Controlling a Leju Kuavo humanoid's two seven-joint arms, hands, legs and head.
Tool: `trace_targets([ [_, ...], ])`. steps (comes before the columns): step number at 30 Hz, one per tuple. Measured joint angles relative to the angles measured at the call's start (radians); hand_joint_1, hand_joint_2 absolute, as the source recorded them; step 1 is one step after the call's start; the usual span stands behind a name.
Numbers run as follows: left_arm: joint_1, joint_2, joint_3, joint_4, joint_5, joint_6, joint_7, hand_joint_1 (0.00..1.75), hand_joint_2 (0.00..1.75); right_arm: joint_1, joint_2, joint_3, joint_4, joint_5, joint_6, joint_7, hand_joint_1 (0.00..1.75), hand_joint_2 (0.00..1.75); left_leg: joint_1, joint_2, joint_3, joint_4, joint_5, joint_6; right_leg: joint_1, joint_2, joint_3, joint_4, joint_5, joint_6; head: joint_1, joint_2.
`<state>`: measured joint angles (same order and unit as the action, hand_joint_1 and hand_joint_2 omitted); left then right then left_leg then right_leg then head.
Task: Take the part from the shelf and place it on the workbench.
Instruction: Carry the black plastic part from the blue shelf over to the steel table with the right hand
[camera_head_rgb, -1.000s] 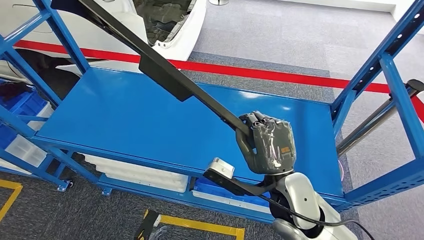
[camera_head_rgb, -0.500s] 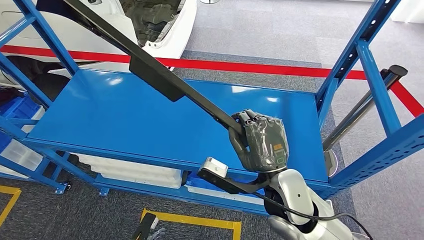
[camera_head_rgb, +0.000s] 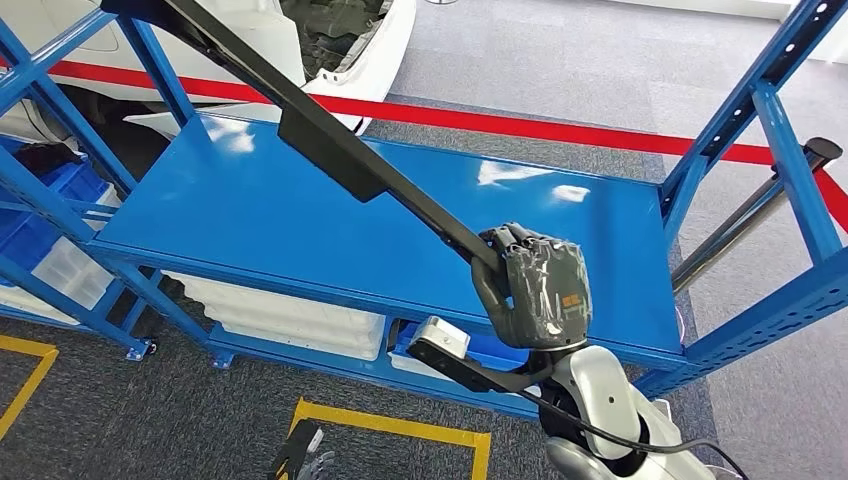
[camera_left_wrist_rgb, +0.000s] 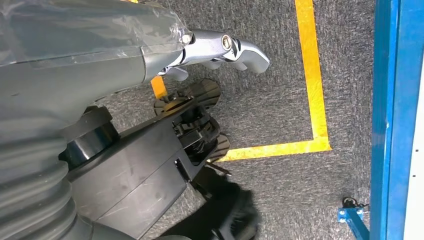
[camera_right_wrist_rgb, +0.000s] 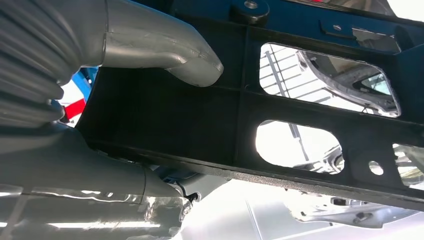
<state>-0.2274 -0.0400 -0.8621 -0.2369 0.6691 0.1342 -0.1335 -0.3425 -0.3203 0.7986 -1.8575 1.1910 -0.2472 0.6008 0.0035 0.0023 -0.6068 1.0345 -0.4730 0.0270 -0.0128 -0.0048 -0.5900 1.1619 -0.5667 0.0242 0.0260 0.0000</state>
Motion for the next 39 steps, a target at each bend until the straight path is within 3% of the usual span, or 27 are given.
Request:
trace_targets([
  [2,-0.001,0.000,0.000,0.000,0.000,0.000,0.000,0.00,1.75,-0.001,0.000,0.000,0.000,0.000,-0.001,0.000,1.64,1.75,-0.002,0.000,-0.005,0.001,0.007,-0.009,0.006,0.001,0.065,-0.115,0.026,-0.011,0.006,0.000],
  [4,-0.003,0.000,0.000,0.000,0.000,-0.001,0.000,0.00,1.75,-0.002,0.000,0.000,0.000,-0.002,-0.002,0.000,1.64,1.75,-0.003,0.001,-0.008,0.000,0.017,-0.021,0.012,0.002,0.077,-0.148,0.029,-0.017,0.005,0.000],
  [6,-0.004,0.000,0.000,0.000,0.000,-0.001,0.000,0.00,1.75,-0.002,0.000,0.000,0.000,-0.003,-0.003,0.000,1.64,1.75,-0.003,-0.001,-0.011,0.004,0.016,-0.033,0.009,0.000,0.073,-0.159,0.041,-0.028,0.003,0.000],
  [8,-0.005,0.001,0.000,0.000,0.000,-0.001,0.001,0.00,1.75,-0.003,0.000,0.000,0.000,-0.004,-0.004,0.000,1.64,1.75,-0.002,-0.003,-0.031,0.057,-0.033,-0.044,0.003,-0.003,0.065,-0.168,0.056,-0.041,-0.007,0.000],
  [10,-0.004,0.001,0.000,0.000,0.000,-0.001,0.001,0.00,1.75,-0.003,0.000,0.000,0.001,-0.004,-0.006,0.000,1.64,1.75,0.003,-0.004,-0.070,0.174,-0.113,-0.053,0.003,-0.006,0.050,-0.165,0.066,-0.048,-0.021,0.000],
  [11,-0.004,0.001,0.000,0.000,0.000,-0.001,0.001,0.00,1.75,-0.002,0.000,0.000,0.001,-0.004,-0.006,0.000,1.64,1.75,0.005,-0.003,-0.086,0.230,-0.139,-0.057,0.003,-0.007,0.040,-0.160,0.069,-0.049,-0.027,0.000],
  [12,-0.004,0.001,0.000,0.000,0.000,-0.001,0.001,0.00,1.75,-0.002,0.000,0.000,0.003,-0.004,-0.006,0.000,1.64,1.75,0.007,-0.003,-0.089,0.261,-0.147,-0.060,0.003,-0.007,0.031,-0.156,0.072,-0.049,-0.031,0.000],
  [13,-0.004,0.002,0.000,0.000,0.000,-0.001,0.001,0.00,1.75,-0.002,0.000,0.000,0.004,-0.004,-0.006,0.000,1.64,1.75,0.009,-0.003,-0.075,0.257,-0.136,-0.061,0.003,-0.007,0.022,-0.150,0.075,-0.048,-0.035,0.000],
  [14,-0.004,0.002,0.000,0.000,0.000,-0.001,0.001,0.00,1.75,-0.002,0.000,0.000,0.004,-0.005,-0.006,0.000,1.64,1.75,0.011,-0.003,-0.044,0.217,-0.111,-0.062,0.003,-0.008,0.015,-0.145,0.077,-0.047,-0.039,0.000],
  [16,-0.005,0.002,0.000,0.000,0.000,-0.001,0.001,0.00,1.75,-0.003,0.000,0.000,0.005,-0.006,-0.006,0.000,1.64,1.75,0.012,-0.004,0.034,0.087,-0.070,-0.059,0.003,-0.007,0.001,-0.132,0.079,-0.042,-0.046,0.000],
  [18,-0.005,0.003,0.000,0.000,0.000,-0.001,0.001,0.00,1.75,-0.005,0.001,0.000,0.005,-0.008,-0.007,0.000,1.64,1.75,0.008,-0.005,0.069,0.012,-0.060,-0.051,0.004,-0.007,-0.011,-0.122,0.084,-0.030,-0.051,0.000],
  [20,-0.003,0.003,0.000,0.000,0.000,-0.001,0.001,0.00,1.75,-0.007,0.001,0.000,0.005,-0.012,-0.007,0.000,1.64,1.75,0.006,-0.006,0.063,0.004,-0.054,-0.040,0.005,-0.007,-0.019,-0.120,0.094,-0.016,-0.049,0.000],
  [22,-0.002,0.003,0.000,0.000,0.001,-0.001,0.001,0.00,1.75,-0.009,0.001,0.000,0.005,-0.017,-0.006,0.000,1.64,1.75,0.009,-0.003,0.055,-0.003,-0.042,-0.024,0.003,-0.006,-0.029,-0.105,0.077,-0.004,-0.044,0.000],
  [24,-0.003,0.003,0.000,0.000,0.002,-0.001,0.001,0.00,1.75,-0.012,0.001,0.001,0.005,-0.021,-0.006,0.000,1.64,1.75,0.011,0.000,0.043,-0.008,-0.029,-0.009,0.000,-0.004,-0.058,-0.028,0.014,0.005,-0.032,0.000],
  [26,-0.003,0.003,0.000,0.000,0.003,-0.001,0.001,0.00,1.75,-0.013,0.001,0.002,0.006,-0.025,-0.006,0.000,1.64,1.75,0.009,0.000,0.027,-0.006,-0.018,-0.003,-0.001,-0.002,-0.099,0.092,-0.054,0.011,-0.020,0.000],
  [27,-0.002,0.003,0.000,0.000,0.003,-0.001,0.001,0.00,1.75,-0.013,0.001,0.002,0.006,-0.027,-0.005,0.001,1.64,1.75,0.008,0.000,0.019,-0.005,-0.013,-0.002,-0.001,-0.002,-0.107,0.129,-0.067,0.013,-0.017,0.000],
  [28,-0.002,0.003,0.000,0.000,0.003,0.000,0.000,0.00,1.75,-0.013,0.001,0.003,0.007,-0.028,-0.005,0.001,1.64,1.75,0.008,0.000,0.011,-0.003,-0.009,-0.003,-0.002,-0.002,-0.097,0.132,-0.062,0.014,-0.014,0.000],
  [29,-0.001,0.003,0.000,0.000,0.003,0.001,0.000,0.00,1.75,-0.013,0.001,0.003,0.007,-0.029,-0.005,0.002,1.64,1.75,0.008,0.000,0.004,-0.001,-0.004,-0.004,-0.002,-0.002,-0.069,0.096,-0.040,0.013,-0.011,0.000],
  [31,0.000,0.003,0.000,0.000,0.003,0.002,-0.001,0.00,1.75,-0.014,0.001,0.003,0.007,-0.030,-0.005,0.003,1.64,1.75,0.007,-0.001,-0.005,0.002,0.003,-0.011,-0.002,-0.001,0.015,-0.039,0.011,0.007,-0.003,0.000],
  [33,-0.001,0.003,0.001,0.000,0.003,0.002,-0.001,0.00,1.75,-0.016,0.001,0.003,0.007,-0.030,-0.005,0.003,1.64,1.75,0.004,-0.001,-0.013,0.005,0.011,-0.022,0.002,0.001,0.058,-0.127,0.031,-0.001,0.002,0.000],
  [36,0.000,0.003,0.001,0.000,0.003,0.003,-0.001,0.00,1.75,-0.017,0.001,0.003,0.007,-0.030,-0.005,0.005,1.64,1.75,0.004,0.000,-0.021,0.008,0.021,-0.041,0.005,0.004,0.049,-0.140,0.042,-0.018,-0.003,0.000],
  [37,0.000,0.003,0.001,0.000,0.003,0.003,-0.001,0.00,1.75,-0.018,0.001,0.003,0.007,-0.030,-0.005,0.006,1.64,1.75,0.005,-0.001,-0.026,0.018,0.010,-0.047,0.003,0.002,0.045,-0.143,0.049,-0.025,-0.006,0.000],
  [39,0.000,0.003,0.001,0.000,0.003,0.003,-0.001,0.00,1.75,-0.019,0.002,0.003,0.007,-0.030,-0.005,0.006,1.64,1.75,0.007,-0.002,-0.054,0.091,-0.052,-0.055,-0.001,-0.001,0.034,-0.147,0.062,-0.039,-0.017,0.000],
])
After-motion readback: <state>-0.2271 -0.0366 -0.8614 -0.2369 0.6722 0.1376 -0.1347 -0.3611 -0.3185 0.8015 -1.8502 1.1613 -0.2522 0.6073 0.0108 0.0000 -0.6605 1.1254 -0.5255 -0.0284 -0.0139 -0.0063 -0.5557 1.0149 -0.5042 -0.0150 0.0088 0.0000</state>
